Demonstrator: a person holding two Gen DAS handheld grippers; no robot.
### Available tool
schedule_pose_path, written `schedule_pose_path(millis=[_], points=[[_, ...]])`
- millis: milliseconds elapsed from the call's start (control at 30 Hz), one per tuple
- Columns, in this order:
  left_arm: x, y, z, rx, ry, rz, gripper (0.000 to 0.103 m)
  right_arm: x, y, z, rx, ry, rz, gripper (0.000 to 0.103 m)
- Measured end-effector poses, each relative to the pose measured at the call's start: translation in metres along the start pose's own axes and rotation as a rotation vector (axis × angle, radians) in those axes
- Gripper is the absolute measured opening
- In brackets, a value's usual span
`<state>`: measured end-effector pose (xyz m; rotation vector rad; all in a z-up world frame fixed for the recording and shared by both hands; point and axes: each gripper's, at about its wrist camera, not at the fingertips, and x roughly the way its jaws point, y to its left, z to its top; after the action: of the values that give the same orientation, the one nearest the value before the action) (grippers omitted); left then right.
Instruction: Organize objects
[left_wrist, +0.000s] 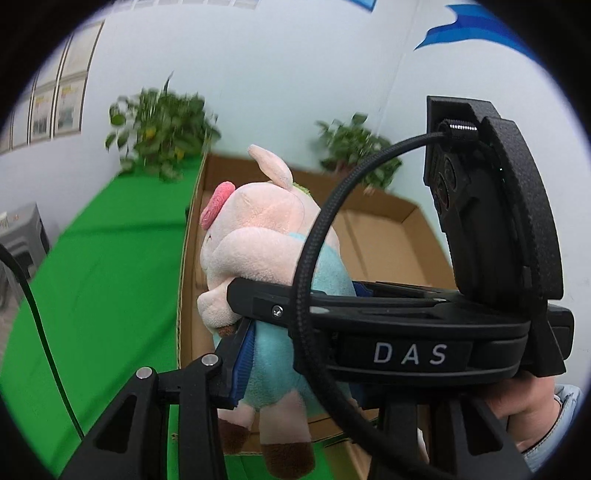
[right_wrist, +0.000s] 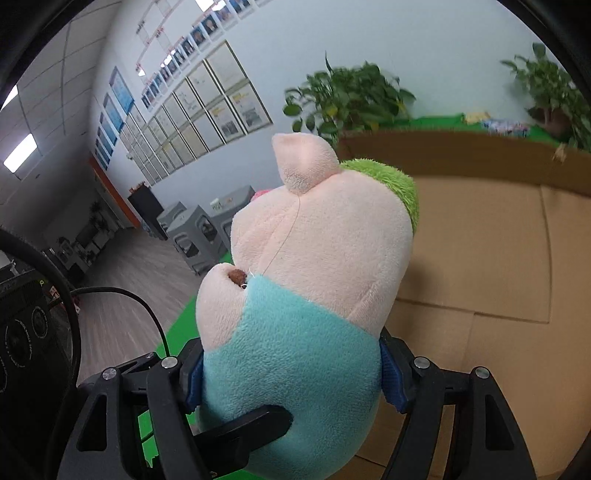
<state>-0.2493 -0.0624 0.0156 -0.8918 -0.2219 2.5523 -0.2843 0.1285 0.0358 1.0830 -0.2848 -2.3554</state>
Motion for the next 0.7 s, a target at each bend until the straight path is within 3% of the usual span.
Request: schedule_pose_path(millis=[267,500,633,700], points=[[0.025,0.011,-0.026,-0.035,0.113,0.028,0.044,0.082,-0.049,-0.023,0.068,0.116,0.018,0.071],[-0.011,0.010,-0.035,0.003,0.085,0.090,0.049,0.110,-0.046,-0.029,0.044,0.135,0.012,0.074],[-0.020,0.025,-0.046,-0.008,0.075,0.143,0.050,0.123,-0.033,-0.029,0.033,0.170,-0.018,0.092],[-0.016,0.036,-0.047,-0.045,0.082,0.137,0.054,0.133,-0.029,-0.034,0.045,0.189,-0.021,0.093]])
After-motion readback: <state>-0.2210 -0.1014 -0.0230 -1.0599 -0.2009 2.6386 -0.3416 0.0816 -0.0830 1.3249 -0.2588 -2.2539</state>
